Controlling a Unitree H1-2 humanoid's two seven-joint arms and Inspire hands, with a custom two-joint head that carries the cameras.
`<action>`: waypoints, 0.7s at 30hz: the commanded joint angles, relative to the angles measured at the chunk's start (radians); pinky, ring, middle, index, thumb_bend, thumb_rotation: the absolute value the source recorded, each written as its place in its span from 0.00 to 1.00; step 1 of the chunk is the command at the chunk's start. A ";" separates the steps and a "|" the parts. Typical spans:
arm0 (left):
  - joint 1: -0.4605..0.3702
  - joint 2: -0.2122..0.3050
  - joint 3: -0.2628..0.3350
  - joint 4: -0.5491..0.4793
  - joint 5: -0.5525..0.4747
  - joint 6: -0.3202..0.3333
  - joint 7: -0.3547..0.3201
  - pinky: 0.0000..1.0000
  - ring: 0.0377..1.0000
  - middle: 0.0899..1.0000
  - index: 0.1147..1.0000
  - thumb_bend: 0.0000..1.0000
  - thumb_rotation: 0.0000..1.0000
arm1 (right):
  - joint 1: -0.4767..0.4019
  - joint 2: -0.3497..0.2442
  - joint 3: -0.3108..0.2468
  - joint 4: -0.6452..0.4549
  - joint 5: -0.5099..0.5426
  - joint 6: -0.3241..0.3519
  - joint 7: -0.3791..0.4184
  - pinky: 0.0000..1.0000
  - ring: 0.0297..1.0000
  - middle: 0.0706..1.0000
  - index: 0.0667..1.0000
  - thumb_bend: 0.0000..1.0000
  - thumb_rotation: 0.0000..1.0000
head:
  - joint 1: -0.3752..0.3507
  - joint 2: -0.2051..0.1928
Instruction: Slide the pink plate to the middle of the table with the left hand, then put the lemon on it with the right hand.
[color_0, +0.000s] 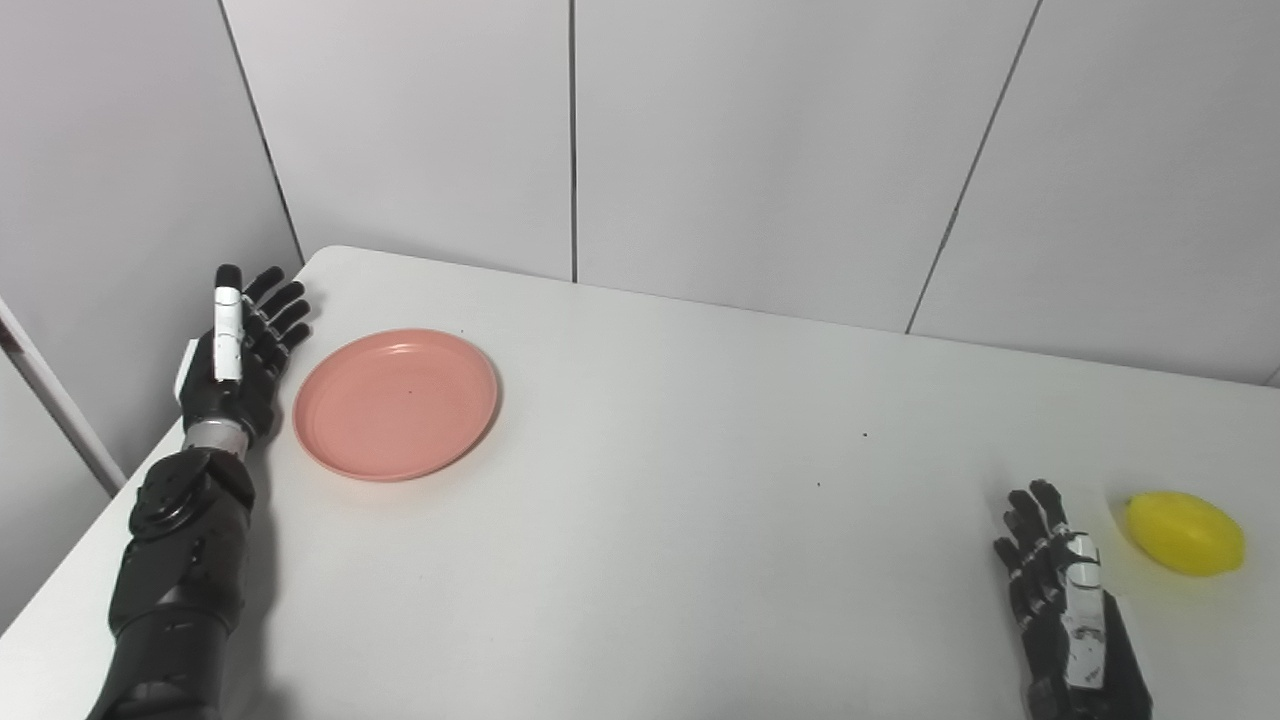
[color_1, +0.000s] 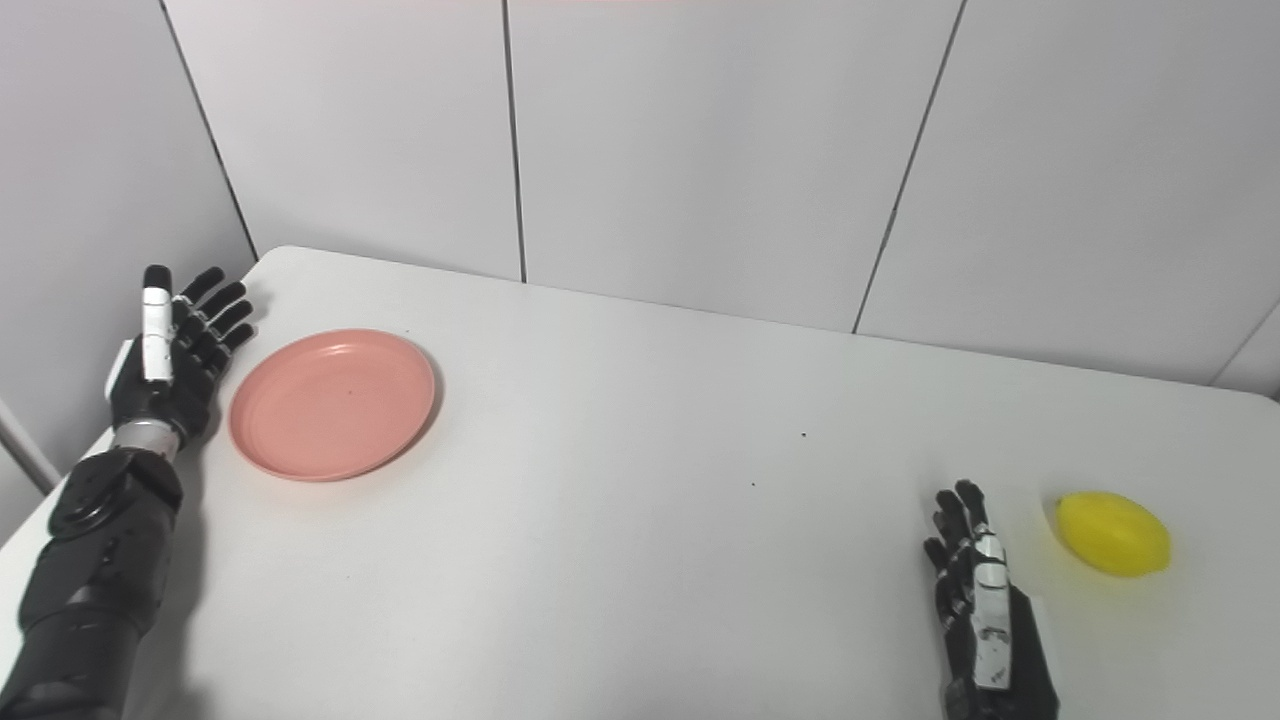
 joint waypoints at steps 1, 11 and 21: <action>-0.001 -0.011 0.005 -0.043 -0.040 0.038 -0.026 0.90 0.86 0.85 0.81 1.00 0.81 | 0.029 0.020 0.010 0.023 0.005 0.001 -0.004 1.00 0.99 0.95 0.96 0.71 1.00 | 0.001 0.002; 0.061 -0.058 0.004 -0.176 -0.111 0.142 -0.035 0.90 0.86 0.84 0.85 1.00 0.78 | 0.025 0.024 0.008 0.035 0.009 -0.008 -0.003 1.00 0.98 0.95 0.96 0.74 0.99 | -0.004 0.005; 0.098 -0.099 0.000 -0.303 -0.128 0.229 0.000 0.89 0.86 0.81 0.89 1.00 0.81 | 0.023 0.024 0.008 0.037 0.008 -0.009 -0.008 1.00 0.97 0.94 0.95 0.76 0.98 | -0.005 0.009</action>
